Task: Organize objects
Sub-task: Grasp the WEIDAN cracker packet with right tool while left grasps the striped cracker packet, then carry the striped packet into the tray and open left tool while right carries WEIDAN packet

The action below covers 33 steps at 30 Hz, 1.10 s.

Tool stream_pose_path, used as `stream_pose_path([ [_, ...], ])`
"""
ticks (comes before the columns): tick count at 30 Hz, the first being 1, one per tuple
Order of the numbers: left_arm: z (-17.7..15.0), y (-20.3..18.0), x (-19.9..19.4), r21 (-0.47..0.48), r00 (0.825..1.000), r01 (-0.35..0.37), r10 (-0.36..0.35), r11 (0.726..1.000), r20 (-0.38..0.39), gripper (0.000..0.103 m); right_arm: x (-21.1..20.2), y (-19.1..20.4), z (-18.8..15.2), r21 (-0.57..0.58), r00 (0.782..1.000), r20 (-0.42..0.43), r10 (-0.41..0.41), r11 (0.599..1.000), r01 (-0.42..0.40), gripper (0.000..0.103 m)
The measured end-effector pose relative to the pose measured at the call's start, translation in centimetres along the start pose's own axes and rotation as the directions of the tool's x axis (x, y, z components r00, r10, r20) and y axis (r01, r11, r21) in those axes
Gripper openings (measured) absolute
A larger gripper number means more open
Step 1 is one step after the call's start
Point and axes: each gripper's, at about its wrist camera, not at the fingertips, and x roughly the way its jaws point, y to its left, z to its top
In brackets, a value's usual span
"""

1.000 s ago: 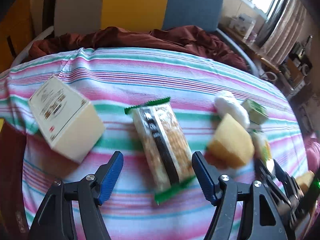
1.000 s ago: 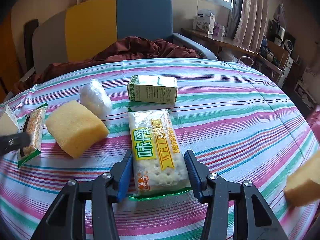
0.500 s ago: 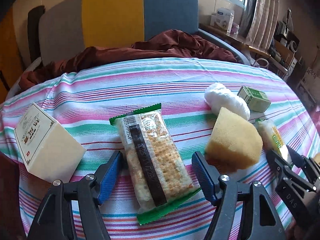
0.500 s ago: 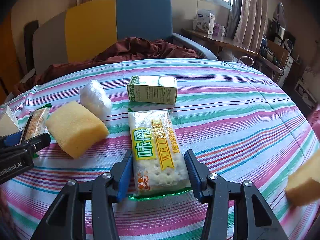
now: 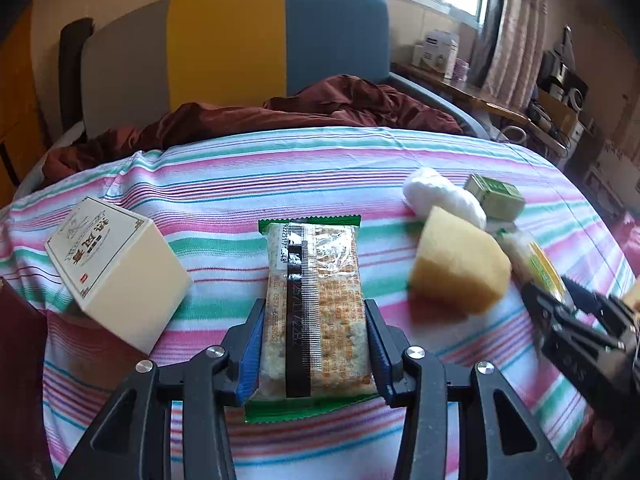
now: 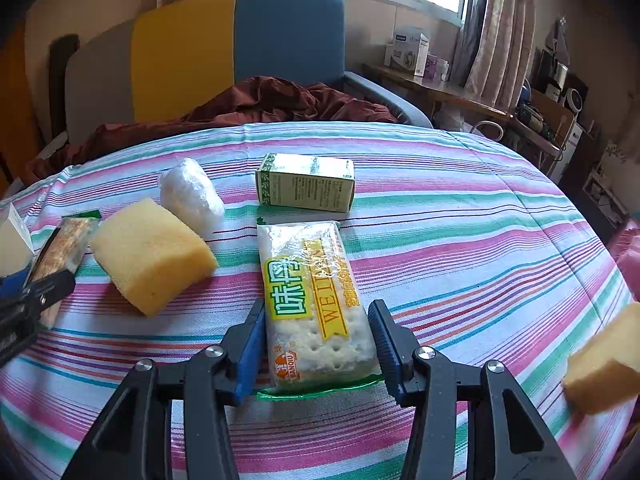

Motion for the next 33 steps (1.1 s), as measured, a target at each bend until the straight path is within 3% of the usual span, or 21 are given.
stream_pose_path([
  [12, -2.8, 0.2, -4.4, 0.049, 0.995, 0.014, -0.018, 0.999, 0.102, 0.046, -1.7, 0.8, -0.1, -0.027, 0.996, 0.076, -0.050, 0.998, 0.053, 0.050],
  [20, -5.0, 0.3, -7.3, 0.082, 0.987, 0.030, -0.042, 0.996, 0.156, 0.046, -3.9, 2.1, -1.0, -0.034, 0.993, 0.120, 0.003, 0.999, 0.001, 0.050],
  [25, -6.2, 1.0, -8.4, 0.066, 0.985, 0.042, -0.053, 0.997, 0.167, 0.046, -5.2, 3.4, -1.8, -0.065, 0.986, 0.157, 0.062, 0.997, -0.052, 0.050],
  [33, -7.9, 4.3, -11.7, -0.039, 0.988, 0.091, -0.086, 0.995, 0.125, 0.046, -5.7, 6.2, -2.8, -0.176, 0.984, 0.176, 0.043, 0.984, -0.012, 0.050],
])
